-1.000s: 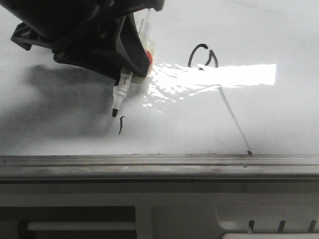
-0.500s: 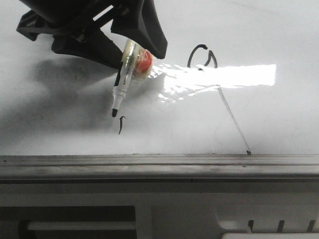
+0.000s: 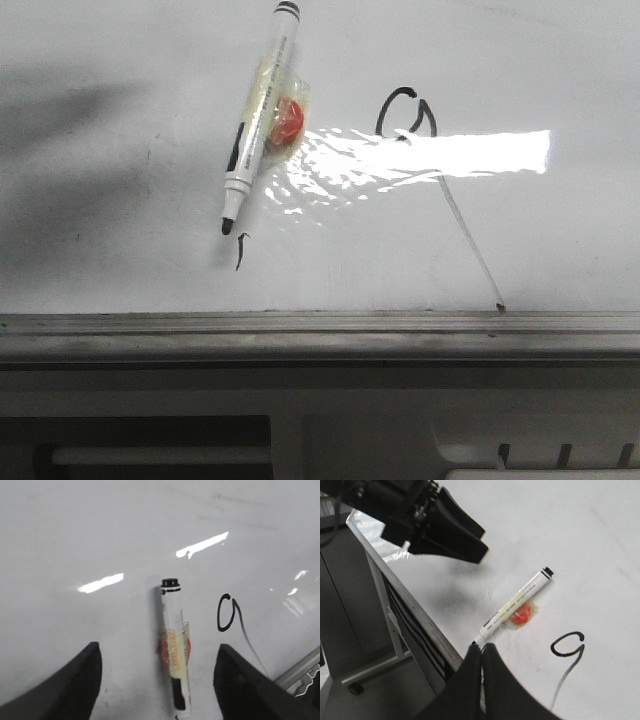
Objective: Write number 9 on whiteboard
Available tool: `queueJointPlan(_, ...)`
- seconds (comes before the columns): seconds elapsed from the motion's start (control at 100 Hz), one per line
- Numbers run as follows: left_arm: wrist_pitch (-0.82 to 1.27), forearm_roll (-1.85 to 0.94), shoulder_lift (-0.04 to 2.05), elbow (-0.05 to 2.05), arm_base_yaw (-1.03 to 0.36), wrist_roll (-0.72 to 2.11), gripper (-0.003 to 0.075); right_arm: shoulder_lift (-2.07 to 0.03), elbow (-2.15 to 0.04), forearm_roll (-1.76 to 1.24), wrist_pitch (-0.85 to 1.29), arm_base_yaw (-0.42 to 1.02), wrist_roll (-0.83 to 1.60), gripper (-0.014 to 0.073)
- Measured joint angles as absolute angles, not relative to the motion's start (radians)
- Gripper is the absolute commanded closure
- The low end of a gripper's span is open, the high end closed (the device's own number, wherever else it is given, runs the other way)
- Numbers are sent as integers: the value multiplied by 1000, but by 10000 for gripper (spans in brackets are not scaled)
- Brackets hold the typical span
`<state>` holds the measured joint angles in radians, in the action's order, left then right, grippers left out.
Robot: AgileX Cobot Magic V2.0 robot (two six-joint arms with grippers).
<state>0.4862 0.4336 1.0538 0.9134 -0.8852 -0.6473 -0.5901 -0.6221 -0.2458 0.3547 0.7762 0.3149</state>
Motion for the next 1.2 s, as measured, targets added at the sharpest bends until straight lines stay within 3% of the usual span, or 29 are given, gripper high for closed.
queueJointPlan(0.23, 532, 459, 763, 690, -887, -647, 743, -390, -519, -162, 425, 776, 315, 662)
queueJointPlan(0.61, 575, 425, 347, 558, -887, -647, 740, -128, -382, -154, 576, 776, 315, 663)
queueJointPlan(1.2, 580, 427, 308, 549, -887, -647, 740, -126, -382, -156, 582, 776, 315, 663)
